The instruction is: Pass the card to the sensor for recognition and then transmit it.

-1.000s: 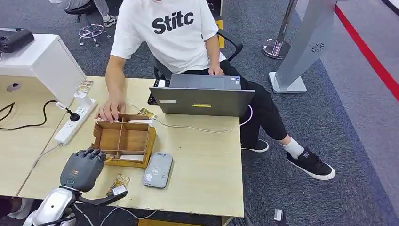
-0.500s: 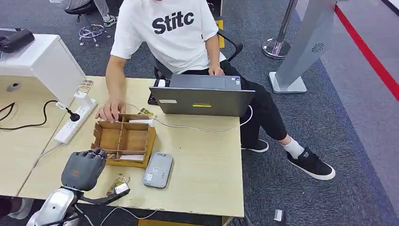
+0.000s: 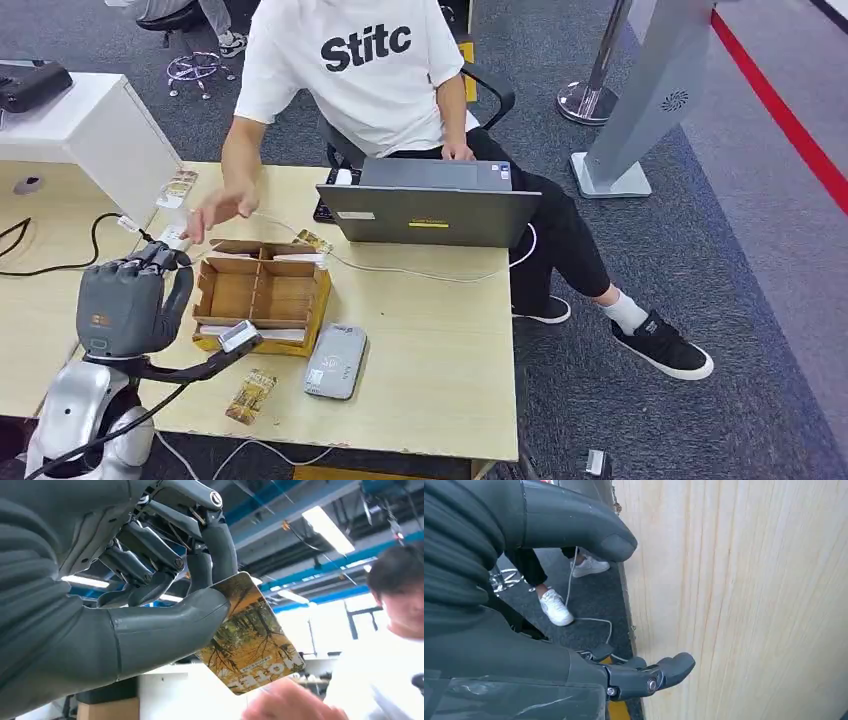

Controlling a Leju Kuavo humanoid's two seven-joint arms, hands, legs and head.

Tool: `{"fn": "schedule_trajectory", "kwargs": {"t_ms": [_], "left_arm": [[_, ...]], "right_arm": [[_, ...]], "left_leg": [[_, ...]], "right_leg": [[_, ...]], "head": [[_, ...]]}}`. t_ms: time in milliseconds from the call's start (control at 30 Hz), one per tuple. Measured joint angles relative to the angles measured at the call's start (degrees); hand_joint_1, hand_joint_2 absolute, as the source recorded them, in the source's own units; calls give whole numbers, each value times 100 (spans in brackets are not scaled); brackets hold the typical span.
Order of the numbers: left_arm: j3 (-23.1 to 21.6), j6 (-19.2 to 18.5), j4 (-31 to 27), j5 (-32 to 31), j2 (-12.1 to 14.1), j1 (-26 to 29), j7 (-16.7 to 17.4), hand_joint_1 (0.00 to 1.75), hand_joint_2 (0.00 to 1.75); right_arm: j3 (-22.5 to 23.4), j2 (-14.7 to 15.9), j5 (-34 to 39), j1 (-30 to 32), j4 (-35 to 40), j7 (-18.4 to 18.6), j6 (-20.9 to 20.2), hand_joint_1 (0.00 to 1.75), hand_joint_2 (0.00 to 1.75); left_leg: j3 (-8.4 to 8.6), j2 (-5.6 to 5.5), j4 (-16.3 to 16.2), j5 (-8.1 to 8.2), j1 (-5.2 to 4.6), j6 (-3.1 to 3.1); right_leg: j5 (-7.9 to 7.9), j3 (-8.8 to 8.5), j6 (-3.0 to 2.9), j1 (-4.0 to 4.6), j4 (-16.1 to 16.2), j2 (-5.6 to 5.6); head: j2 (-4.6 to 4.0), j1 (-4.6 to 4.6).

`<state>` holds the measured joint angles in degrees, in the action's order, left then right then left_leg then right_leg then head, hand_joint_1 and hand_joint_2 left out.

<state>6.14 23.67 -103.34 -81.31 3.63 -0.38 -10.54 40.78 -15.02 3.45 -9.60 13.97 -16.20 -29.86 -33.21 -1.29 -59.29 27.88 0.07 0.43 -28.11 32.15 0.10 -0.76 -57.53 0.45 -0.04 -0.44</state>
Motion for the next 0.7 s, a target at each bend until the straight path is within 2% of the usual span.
{"fn": "schedule_trajectory", "kwargs": {"t_ms": [167, 333, 367, 400, 600, 700], "left_arm": [[5, 0, -9, 2, -5, -1, -2, 175, 175], [201, 37, -149, -2, -212, -5, -59, 175, 175], [208, 37, -149, -2, -219, -5, -59, 136, 175], [215, 35, -149, -2, -230, -5, -59, 0, 175], [271, 37, -149, 63, -309, -5, -77, 0, 175], [313, 129, -153, 291, -396, -4, -107, 0, 175]], "right_arm": [[-2, -2, 2, 1, 0, 0, 0, 0, 175], [-57, 0, 13, 2, 0, 0, 2, 0, 175], [-59, 0, 13, 2, 0, 0, 0, 0, 175], [-65, 0, 15, 2, 0, 0, 2, 0, 175], [-76, 0, 37, 4, 0, -2, 0, 0, 175], [-83, 0, 72, 8, 0, -7, 0, 0, 175]], "left_leg": [[0, 0, 0, 0, 0, 0], [0, 0, 1, 0, 0, 0], [0, 0, 1, 0, 0, 0], [0, 0, 0, 0, 0, 0], [-1, -1, 0, 0, 0, 0], [-2, -1, 1, 0, -1, 0]], "right_leg": [[0, 0, 0, 0, 0, 0], [0, 0, 0, 0, 0, 0], [0, 0, 0, 0, 0, 0], [0, 0, 0, 0, 0, 0], [0, 1, 0, 0, 0, 0], [0, 1, 0, 0, 0, -1]], "head": [[-2, 0], [-2, 0], [-2, 0], [0, 0], [0, 0], [0, 0]]}}
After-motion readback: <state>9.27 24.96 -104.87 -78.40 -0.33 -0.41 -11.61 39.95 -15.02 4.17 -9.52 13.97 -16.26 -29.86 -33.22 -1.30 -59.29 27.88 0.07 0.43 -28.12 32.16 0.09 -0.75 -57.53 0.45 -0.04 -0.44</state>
